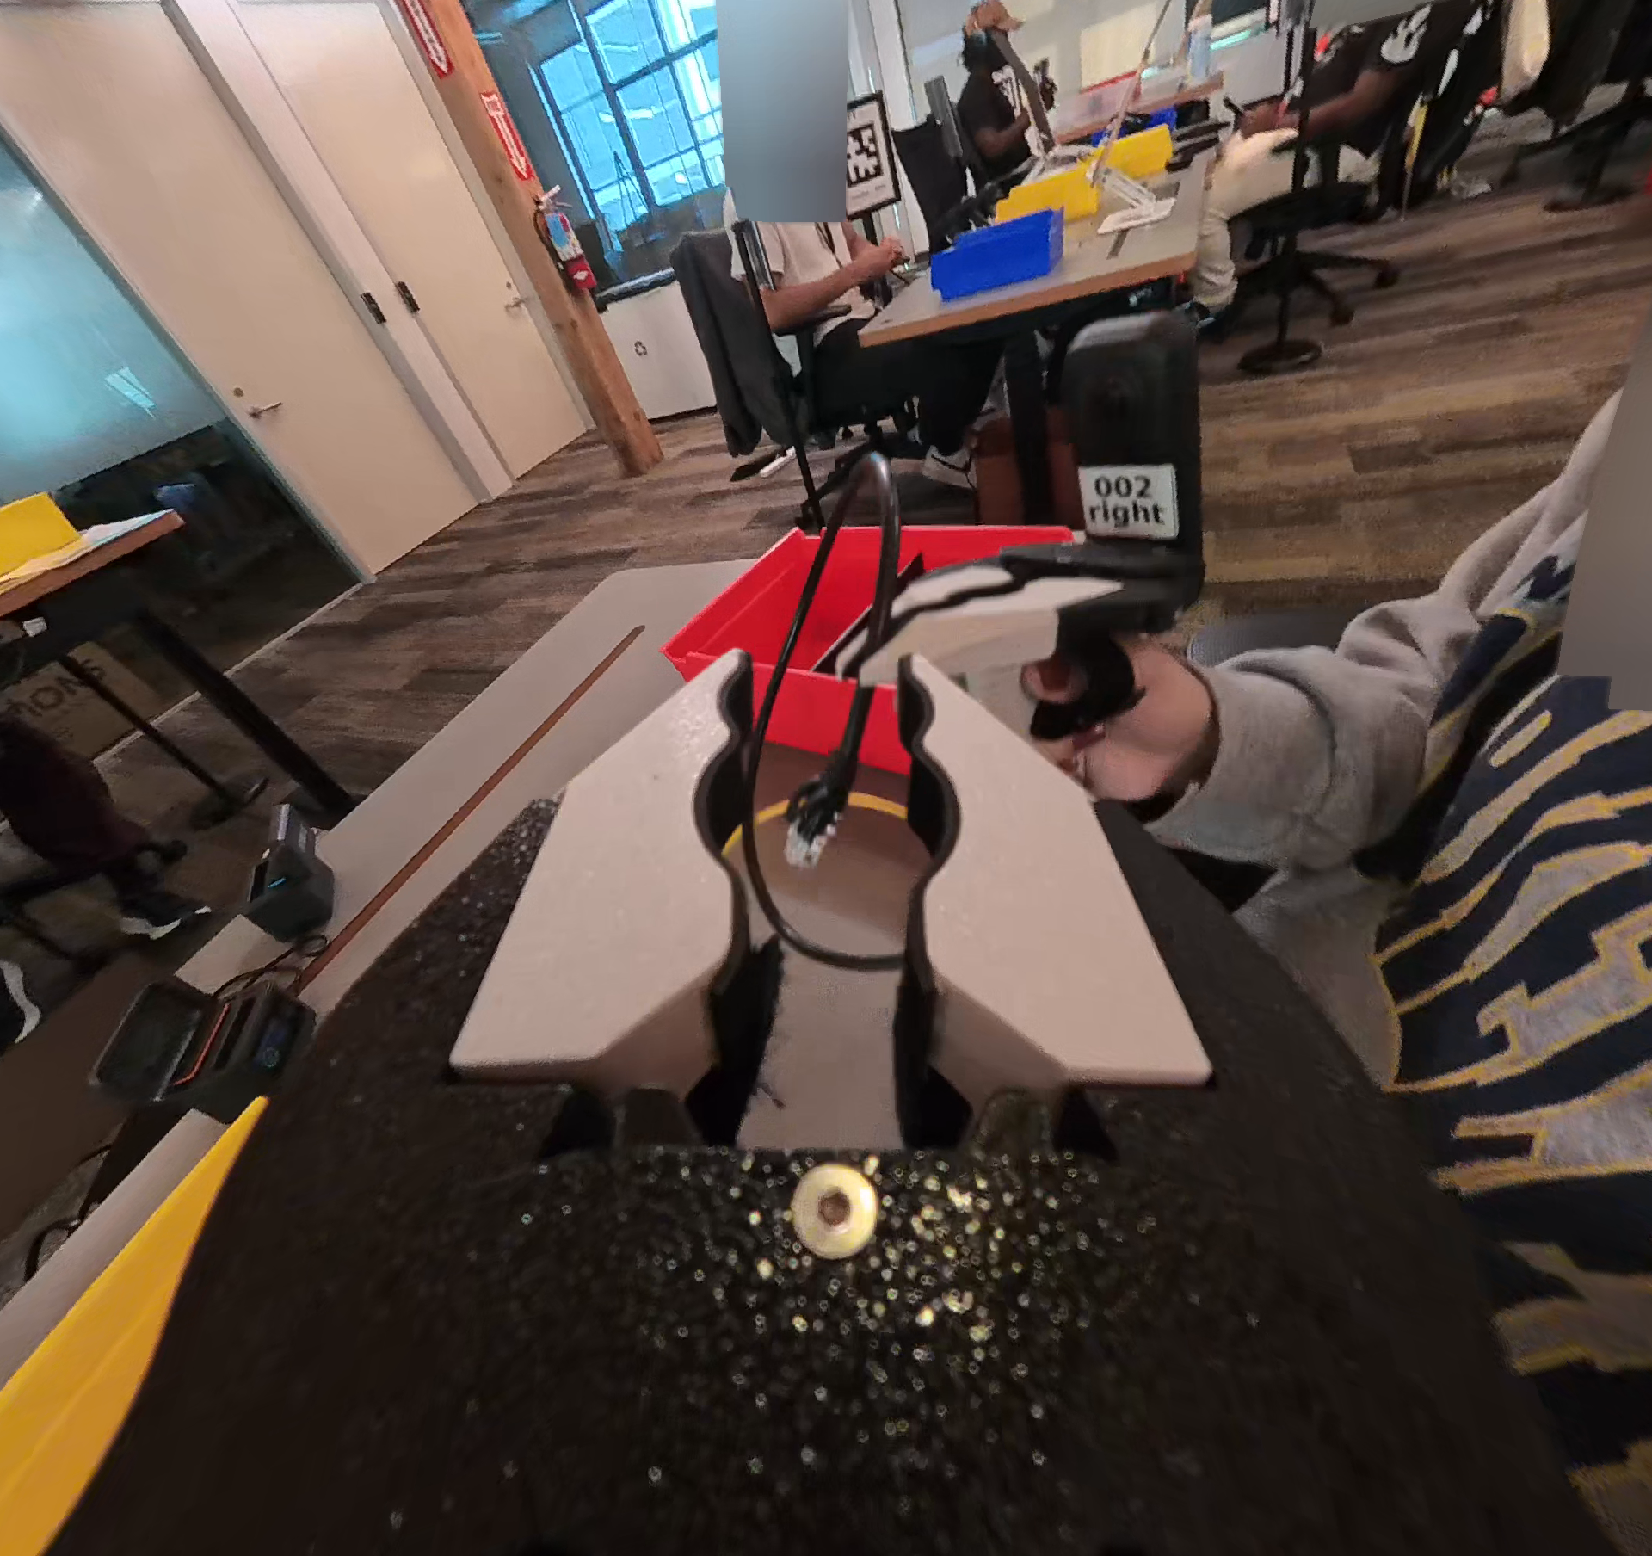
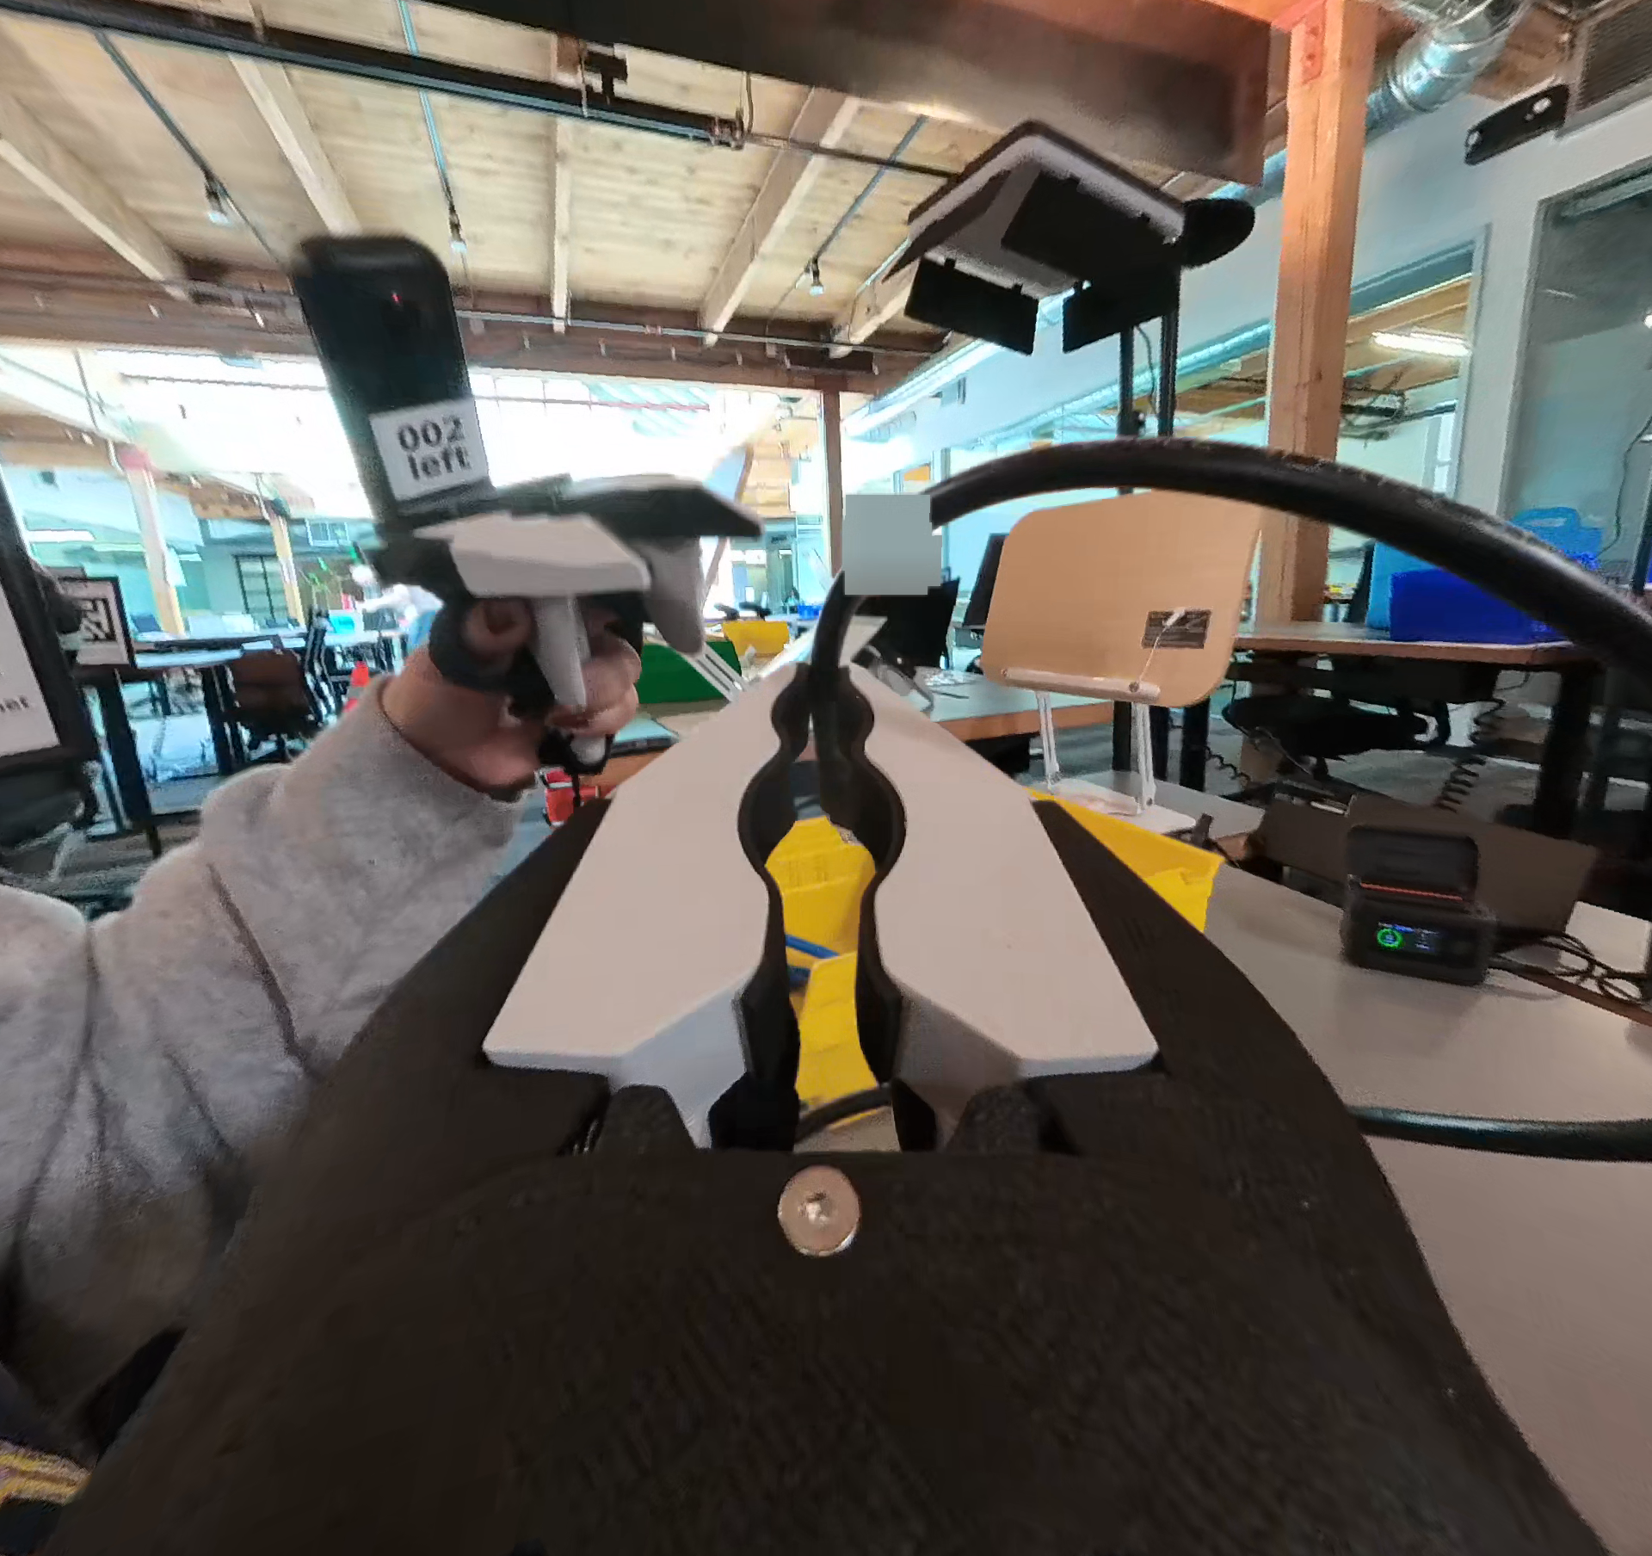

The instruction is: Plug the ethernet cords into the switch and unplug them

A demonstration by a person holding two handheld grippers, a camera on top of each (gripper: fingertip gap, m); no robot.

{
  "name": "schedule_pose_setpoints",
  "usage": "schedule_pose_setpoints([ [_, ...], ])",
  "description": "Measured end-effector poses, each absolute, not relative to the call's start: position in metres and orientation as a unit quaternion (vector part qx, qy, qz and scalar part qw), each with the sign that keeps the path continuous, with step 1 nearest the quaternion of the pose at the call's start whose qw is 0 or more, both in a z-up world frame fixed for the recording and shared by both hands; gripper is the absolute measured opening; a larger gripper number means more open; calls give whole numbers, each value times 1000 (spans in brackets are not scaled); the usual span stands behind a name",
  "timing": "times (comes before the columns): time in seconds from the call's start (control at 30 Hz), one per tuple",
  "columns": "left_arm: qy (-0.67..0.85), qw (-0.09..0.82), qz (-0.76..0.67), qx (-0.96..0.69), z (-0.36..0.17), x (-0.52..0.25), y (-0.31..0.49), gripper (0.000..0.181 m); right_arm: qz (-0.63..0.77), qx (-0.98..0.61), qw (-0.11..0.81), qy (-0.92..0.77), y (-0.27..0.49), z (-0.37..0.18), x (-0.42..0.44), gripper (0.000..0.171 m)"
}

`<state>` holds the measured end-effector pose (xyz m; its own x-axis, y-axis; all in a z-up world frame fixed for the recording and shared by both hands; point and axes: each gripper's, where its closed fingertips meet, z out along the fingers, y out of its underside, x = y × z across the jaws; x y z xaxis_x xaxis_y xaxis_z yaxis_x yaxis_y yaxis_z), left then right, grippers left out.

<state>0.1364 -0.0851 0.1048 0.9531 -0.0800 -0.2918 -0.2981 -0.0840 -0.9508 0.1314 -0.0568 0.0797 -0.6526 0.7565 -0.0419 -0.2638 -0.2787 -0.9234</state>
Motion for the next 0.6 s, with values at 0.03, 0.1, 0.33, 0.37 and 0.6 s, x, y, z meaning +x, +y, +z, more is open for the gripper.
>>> schedule_pose_setpoints([
  [0.03, 135, 656, 83, -738, 100, 136, -84, 33, 766, -248, 332, -492, -54, 82, 133, 2],
  [0.1, 147, 637, 91, -751, 88, 133, -81, 40, 778, -249, 322, -478, -50, 87, 135, 2],
  [0.33, 195, 580, 169, -773, 48, 120, -57, 45, 818, -256, 279, -433, -39, 94, 138, 2],
  [0.37, 200, 570, 177, -777, 42, 120, -54, 43, 821, -257, 277, -429, -38, 94, 138, 2],
  [0.6, 205, 556, 215, -777, 35, 117, -43, 27, 831, -260, 259, -417, -34, 93, 137, 2],
])
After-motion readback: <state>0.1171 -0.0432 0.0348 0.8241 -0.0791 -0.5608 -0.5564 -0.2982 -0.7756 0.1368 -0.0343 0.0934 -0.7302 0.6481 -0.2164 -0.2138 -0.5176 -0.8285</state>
